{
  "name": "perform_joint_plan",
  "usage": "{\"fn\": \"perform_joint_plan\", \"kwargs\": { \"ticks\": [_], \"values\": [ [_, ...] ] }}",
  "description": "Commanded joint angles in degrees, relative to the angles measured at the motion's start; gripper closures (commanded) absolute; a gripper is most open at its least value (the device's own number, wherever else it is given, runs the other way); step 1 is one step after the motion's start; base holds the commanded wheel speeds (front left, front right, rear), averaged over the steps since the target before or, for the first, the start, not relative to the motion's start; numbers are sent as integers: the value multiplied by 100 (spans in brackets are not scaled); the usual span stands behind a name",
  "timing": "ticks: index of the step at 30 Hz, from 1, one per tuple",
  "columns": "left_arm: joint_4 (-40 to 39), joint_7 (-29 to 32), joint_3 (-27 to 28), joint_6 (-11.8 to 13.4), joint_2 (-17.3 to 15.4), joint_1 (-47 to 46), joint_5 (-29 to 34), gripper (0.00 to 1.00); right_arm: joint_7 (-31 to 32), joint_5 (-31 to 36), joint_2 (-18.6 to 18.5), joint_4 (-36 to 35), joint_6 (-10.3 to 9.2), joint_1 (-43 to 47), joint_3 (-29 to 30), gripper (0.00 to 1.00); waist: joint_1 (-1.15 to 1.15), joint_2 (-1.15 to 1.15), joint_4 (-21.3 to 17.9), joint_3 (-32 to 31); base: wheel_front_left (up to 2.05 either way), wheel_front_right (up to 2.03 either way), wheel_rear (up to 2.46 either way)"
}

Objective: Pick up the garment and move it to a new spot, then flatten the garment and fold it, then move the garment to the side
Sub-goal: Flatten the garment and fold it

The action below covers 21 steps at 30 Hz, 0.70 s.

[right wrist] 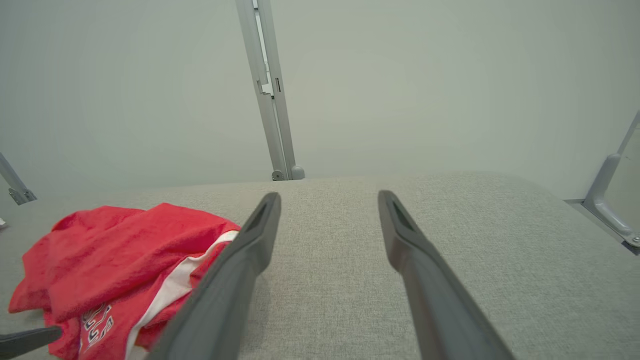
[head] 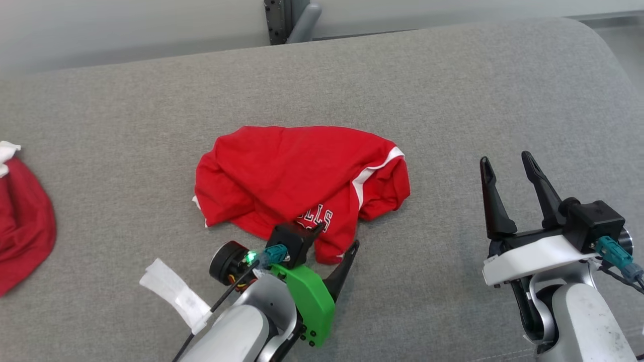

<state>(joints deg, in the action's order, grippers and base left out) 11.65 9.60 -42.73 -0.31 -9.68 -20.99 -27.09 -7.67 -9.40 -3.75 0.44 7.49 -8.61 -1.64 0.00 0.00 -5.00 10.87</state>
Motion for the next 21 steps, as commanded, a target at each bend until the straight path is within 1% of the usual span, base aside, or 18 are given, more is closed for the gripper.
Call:
{"fn": "perform_joint_plan", "kwargs": {
  "ticks": [1,5,6,7,8,13,17,18,19,21],
  "values": [
    [108,18,-5,-30,17,-123,58,0,-61,-18,9,29,0,-62,15,0,0,0,-298,282,0,0,0],
    [537,-10,-63,-130,93,-327,74,0,-138,-45,24,108,0,-140,39,0,0,0,-461,405,0,0,0],
    [614,-35,-71,-141,95,-372,95,50,-165,-50,24,131,0,-141,48,0,0,0,-488,422,0,0,0],
    [669,-94,-54,-132,95,-413,97,94,-183,-57,27,154,0,-144,60,0,0,0,-506,430,0,0,0],
    [725,-111,-53,-140,81,-443,102,100,-202,-58,32,176,0,-155,68,0,0,0,-520,437,0,0,0],
    [672,-154,-112,-224,8,-566,164,100,-269,-62,46,251,0,-182,139,0,0,0,-500,441,0,0,0],
    [177,-11,-270,-373,-129,-630,202,100,-300,-65,56,295,0,-165,203,0,0,0,-380,380,0,0,0],
    [1,34,-298,-398,-189,-650,221,100,-305,-67,58,304,0,-167,209,0,0,0,-344,359,0,0,0],
    [1,34,-298,-398,-189,-650,221,100,-305,-67,58,304,0,-167,209,0,0,0,-344,359,0,0,0],
    [-394,147,-346,-440,-313,-664,217,100,-295,-47,59,309,0,-155,230,0,0,0,-270,314,0,0,0]
  ]
}}
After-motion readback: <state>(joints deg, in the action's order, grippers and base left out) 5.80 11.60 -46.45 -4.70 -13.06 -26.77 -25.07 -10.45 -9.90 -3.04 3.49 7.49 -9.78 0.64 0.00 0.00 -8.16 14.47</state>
